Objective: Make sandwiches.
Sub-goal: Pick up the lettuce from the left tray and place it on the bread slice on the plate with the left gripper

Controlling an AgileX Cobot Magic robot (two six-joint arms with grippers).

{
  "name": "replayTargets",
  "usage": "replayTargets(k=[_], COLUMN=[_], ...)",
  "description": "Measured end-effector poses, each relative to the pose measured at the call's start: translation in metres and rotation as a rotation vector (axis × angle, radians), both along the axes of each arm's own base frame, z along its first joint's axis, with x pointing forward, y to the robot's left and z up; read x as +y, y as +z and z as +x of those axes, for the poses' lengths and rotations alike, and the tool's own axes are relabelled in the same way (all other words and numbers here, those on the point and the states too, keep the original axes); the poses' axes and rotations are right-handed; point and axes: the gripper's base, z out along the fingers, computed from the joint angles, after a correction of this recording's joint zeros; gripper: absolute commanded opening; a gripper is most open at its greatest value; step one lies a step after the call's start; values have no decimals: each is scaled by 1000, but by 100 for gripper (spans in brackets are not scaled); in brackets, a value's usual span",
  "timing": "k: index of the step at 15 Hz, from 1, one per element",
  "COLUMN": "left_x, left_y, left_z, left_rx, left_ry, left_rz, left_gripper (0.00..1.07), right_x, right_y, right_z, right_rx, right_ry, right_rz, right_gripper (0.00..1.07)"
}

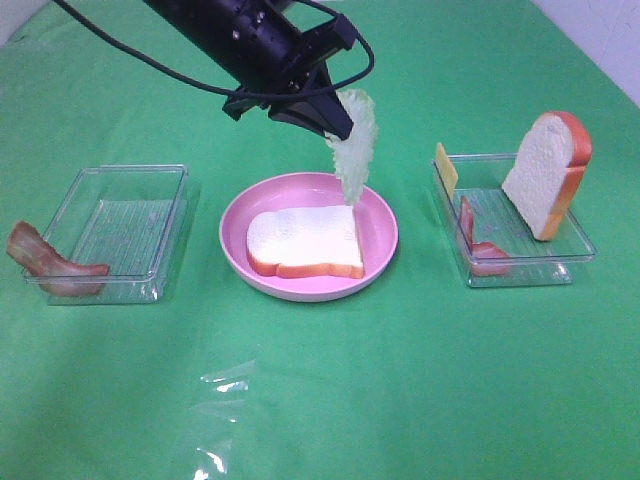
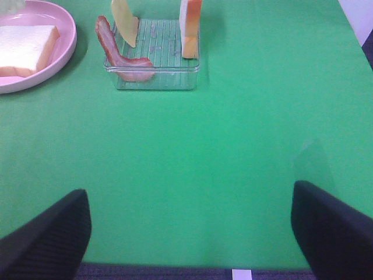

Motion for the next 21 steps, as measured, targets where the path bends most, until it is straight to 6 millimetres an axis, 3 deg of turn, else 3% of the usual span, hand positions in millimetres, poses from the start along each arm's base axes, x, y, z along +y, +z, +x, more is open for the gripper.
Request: replayTargets(k=[4,8,12,21], left_x=[-17,-20,-18,4], left_y=[-37,-62,-72,-85], left_z=[6,9,9,14], left_rx=[23,74,73,60], left_ry=[5,5,-6,77], left_rz=[-14,-6,33,333], left_gripper=[0,0,0,0], right_x=[0,0,0,0], right_y=[0,0,0,0], right_z=[0,0,0,0], right_rx=[0,0,0,0], right_ry=[0,0,0,0], right_rz=[0,0,0,0], right_gripper=[90,90,90,90])
